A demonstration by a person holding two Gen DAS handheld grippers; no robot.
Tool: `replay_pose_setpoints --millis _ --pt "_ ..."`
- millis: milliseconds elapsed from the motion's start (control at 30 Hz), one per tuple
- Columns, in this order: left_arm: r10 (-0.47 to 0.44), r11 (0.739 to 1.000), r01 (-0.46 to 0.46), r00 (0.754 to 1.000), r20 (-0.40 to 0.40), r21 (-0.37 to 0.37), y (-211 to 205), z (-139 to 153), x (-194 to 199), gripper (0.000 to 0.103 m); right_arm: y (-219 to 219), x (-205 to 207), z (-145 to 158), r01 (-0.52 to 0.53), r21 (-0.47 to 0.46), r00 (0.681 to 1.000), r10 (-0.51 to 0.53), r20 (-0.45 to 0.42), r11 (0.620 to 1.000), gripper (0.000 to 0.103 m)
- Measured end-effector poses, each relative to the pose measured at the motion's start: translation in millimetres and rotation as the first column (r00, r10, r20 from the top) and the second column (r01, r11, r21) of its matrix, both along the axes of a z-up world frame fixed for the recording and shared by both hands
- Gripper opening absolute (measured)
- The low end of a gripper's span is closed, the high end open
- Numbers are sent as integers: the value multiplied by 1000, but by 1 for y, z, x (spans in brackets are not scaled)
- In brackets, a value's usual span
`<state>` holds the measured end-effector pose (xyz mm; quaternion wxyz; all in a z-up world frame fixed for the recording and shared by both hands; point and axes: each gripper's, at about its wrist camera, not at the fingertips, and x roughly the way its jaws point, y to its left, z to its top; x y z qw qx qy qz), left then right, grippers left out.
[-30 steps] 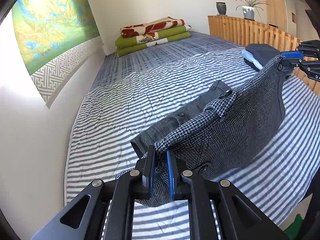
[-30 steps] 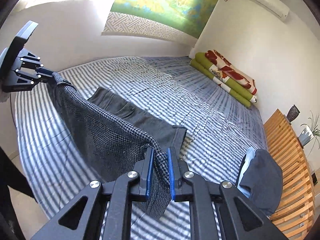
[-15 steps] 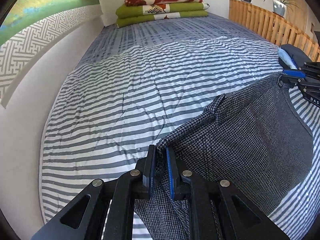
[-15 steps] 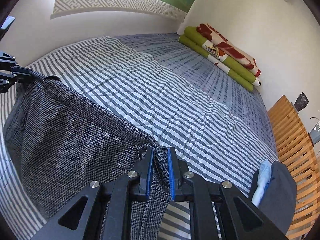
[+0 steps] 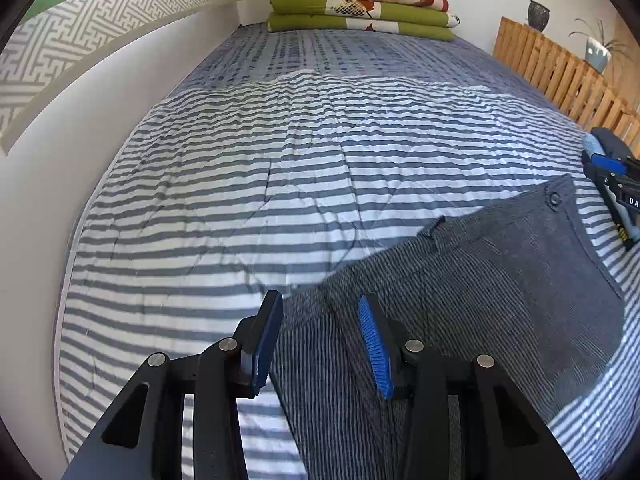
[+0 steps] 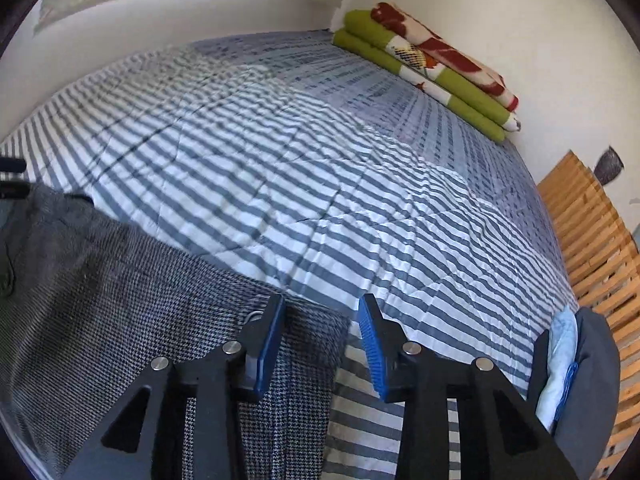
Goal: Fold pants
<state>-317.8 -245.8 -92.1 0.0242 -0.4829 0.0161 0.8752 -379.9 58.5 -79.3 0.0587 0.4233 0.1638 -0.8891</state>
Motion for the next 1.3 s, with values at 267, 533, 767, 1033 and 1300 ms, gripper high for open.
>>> replay_pose_setpoints --millis 267,533,767,1033,1300 --pt "50 974 -61 997 55 218 -36 -26 124 68 117 119 17 128 -424 990 -91 106 896 53" --pt "91 925 -118 992 91 361 -28 -70 132 67 123 163 -58 194 -505 961 -59 271 841 53" --pt "44 950 -55 998 43 307 -4 -56 124 14 95 140 -62 212 -537 955 -57 290 816 17" --pt "79 948 -99 994 79 304 -20 -50 127 11 88 125 -23 127 -426 986 -66 155 896 11" --pt "60 953 -90 992 110 288 -17 -60 128 14 121 129 -60 222 -546 960 -83 268 808 52"
